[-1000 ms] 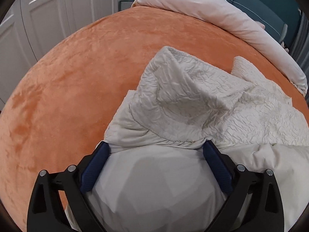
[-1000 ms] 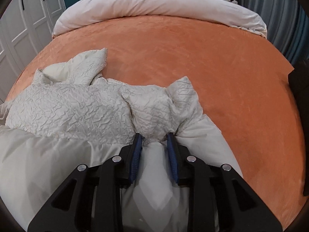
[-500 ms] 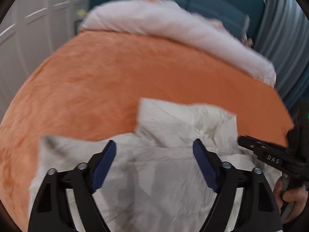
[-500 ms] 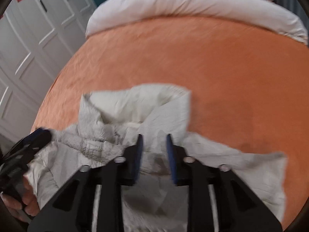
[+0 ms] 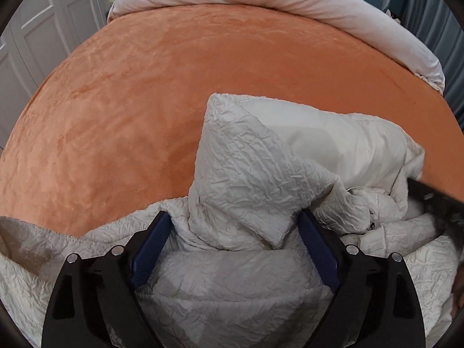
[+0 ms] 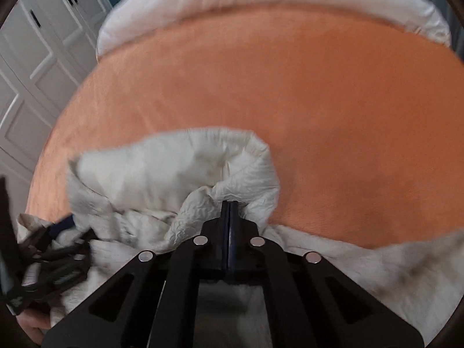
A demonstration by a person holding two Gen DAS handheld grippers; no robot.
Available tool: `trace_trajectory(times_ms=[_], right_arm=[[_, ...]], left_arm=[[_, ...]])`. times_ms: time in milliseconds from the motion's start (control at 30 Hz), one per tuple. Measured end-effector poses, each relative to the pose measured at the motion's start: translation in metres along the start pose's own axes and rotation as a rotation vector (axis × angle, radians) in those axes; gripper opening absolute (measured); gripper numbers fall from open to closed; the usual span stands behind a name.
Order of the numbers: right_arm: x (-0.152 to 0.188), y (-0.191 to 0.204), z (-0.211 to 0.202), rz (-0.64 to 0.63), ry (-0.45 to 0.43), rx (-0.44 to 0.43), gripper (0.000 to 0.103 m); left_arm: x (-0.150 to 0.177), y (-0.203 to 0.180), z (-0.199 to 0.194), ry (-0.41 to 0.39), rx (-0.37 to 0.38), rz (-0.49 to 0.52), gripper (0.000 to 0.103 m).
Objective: Fold large clothes
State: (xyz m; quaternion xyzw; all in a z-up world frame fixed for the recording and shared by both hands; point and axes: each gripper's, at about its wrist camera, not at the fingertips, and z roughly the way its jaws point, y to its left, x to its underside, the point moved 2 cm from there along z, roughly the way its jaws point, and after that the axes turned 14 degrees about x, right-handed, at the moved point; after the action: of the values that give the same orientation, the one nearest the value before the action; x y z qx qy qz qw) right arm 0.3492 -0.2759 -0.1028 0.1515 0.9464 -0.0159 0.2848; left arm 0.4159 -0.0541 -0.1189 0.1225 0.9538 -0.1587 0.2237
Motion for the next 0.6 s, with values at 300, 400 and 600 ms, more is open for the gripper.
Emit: trace_trajectory(times_ms=[300,400,600], right_arm=[[0.010,-0.006,-0.032,-0.003,0.018,0.008,0.007],[0.029,-0.014,-0.083,0.005,-0.065,-0.039,0.008],[0.111,0.004,-0.152,-0.074,-0.051,-0.096,0.008]], left_arm=[[0.009,-0.010,-0.037,-0.078,-0.093,0.025,0.085],[0.025,-0.016,-0.085,-0.168,-0.089,0.030,0.084],[0.094,-0.013,-0.162,-0.192,-0.076,-0.024,0.084]])
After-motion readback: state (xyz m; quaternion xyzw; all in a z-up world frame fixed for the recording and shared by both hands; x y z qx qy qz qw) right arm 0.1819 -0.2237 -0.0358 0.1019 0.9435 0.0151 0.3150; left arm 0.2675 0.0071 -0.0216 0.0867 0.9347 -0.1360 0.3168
